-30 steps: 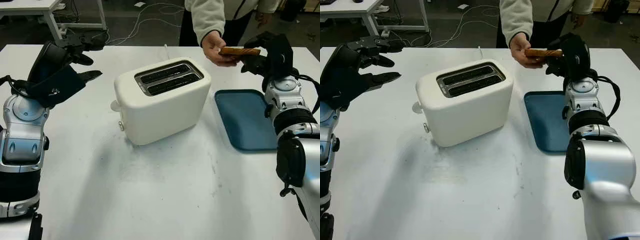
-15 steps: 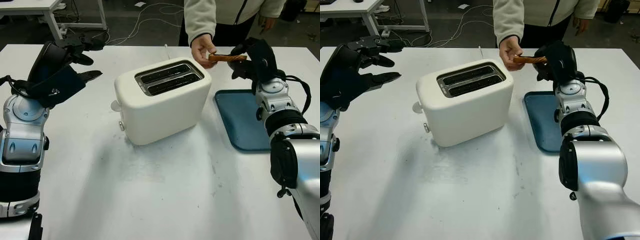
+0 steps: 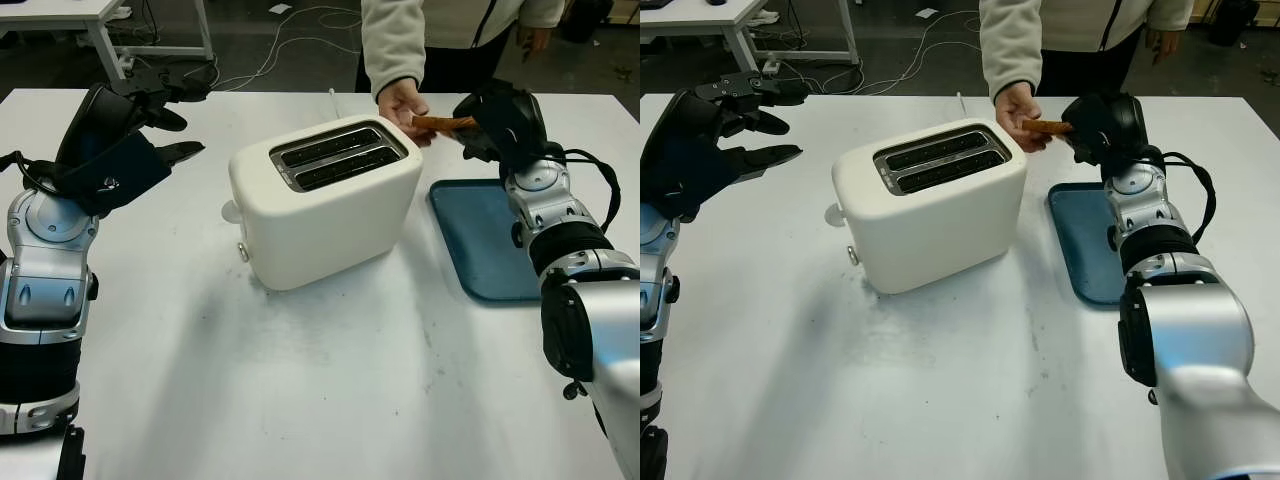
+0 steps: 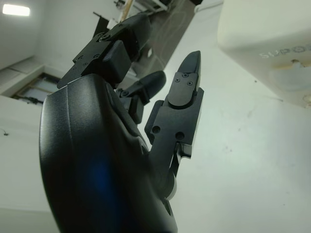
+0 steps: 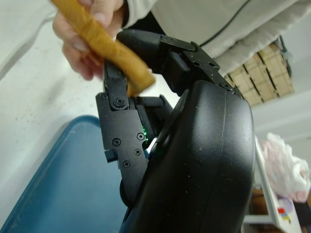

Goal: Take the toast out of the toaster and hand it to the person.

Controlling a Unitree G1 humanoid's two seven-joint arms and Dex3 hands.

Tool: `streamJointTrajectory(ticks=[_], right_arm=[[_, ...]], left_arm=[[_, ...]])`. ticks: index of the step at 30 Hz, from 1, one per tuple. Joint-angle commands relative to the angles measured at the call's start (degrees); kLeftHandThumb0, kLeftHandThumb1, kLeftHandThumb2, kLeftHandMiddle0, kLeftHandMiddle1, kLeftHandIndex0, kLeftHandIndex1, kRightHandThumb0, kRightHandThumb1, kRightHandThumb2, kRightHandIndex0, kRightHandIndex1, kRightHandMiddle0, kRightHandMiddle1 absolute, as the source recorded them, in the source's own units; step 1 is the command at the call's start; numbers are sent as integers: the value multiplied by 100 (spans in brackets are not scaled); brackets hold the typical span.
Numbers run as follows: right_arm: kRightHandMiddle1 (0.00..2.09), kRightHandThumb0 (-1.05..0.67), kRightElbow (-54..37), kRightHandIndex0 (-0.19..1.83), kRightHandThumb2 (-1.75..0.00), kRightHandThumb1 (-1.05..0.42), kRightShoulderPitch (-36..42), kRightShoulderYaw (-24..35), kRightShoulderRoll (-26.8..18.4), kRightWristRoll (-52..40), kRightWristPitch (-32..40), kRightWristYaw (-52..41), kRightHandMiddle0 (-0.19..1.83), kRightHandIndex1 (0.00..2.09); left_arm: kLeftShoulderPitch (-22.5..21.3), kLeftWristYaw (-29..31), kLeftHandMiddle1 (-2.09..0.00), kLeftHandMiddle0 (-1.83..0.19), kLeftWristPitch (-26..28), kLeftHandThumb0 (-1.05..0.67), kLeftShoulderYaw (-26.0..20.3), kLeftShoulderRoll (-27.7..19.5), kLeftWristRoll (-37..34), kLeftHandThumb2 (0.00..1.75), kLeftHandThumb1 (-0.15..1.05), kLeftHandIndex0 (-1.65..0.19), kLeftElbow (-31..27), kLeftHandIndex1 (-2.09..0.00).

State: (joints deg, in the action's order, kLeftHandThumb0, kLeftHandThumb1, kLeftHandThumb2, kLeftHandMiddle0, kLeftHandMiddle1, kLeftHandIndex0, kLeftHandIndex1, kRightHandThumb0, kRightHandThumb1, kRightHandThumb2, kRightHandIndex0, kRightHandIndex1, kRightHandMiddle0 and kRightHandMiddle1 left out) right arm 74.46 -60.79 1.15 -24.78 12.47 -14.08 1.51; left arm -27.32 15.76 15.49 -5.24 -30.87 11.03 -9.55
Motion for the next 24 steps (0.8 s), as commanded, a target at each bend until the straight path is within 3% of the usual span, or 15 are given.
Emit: streamJointTrajectory(ticks=[1, 4, 6, 13, 19, 24], right_arm=[[7, -82, -142, 45, -7, -92, 26, -182, -142, 135, -163, -339, 47, 25], [1, -90, -286, 8, -4, -90, 63, -349, -279, 212, -284, -797, 7, 3], [0, -98, -418, 2, -1, -87, 184, -341, -370, 165, -576, -992, 2, 1], [0, -92, -1451, 0, 0, -85, 1077, -71, -596, -201, -1290, -1141, 0, 0], [0, -90, -3986, 0, -1, -86, 2862, 567, -353, -1204, -943, -1315, 0, 0], [1, -78, -5898, 0, -12, -92, 4464, 816, 407, -1920, -879, -1135, 1, 0]], left_arm=[[63, -11, -96, -36, -23, -19, -25, -31, 5, 1, 92, -50, -25, -43], [85, -12, -96, -36, 31, -19, -45, -17, -14, 1, 92, -49, -57, -43], [105, -25, -95, -35, 88, -19, -69, 4, -31, 2, 92, -48, -85, -43], [403, -52, -92, -34, 204, -10, -235, 69, -102, 4, 92, -47, -540, -42], [944, -134, -90, -28, 554, -8, -587, 359, -425, 11, 92, -41, -1284, -40], [1597, -273, -88, -30, 680, -11, -761, 637, -527, 12, 92, -42, -2088, -39]])
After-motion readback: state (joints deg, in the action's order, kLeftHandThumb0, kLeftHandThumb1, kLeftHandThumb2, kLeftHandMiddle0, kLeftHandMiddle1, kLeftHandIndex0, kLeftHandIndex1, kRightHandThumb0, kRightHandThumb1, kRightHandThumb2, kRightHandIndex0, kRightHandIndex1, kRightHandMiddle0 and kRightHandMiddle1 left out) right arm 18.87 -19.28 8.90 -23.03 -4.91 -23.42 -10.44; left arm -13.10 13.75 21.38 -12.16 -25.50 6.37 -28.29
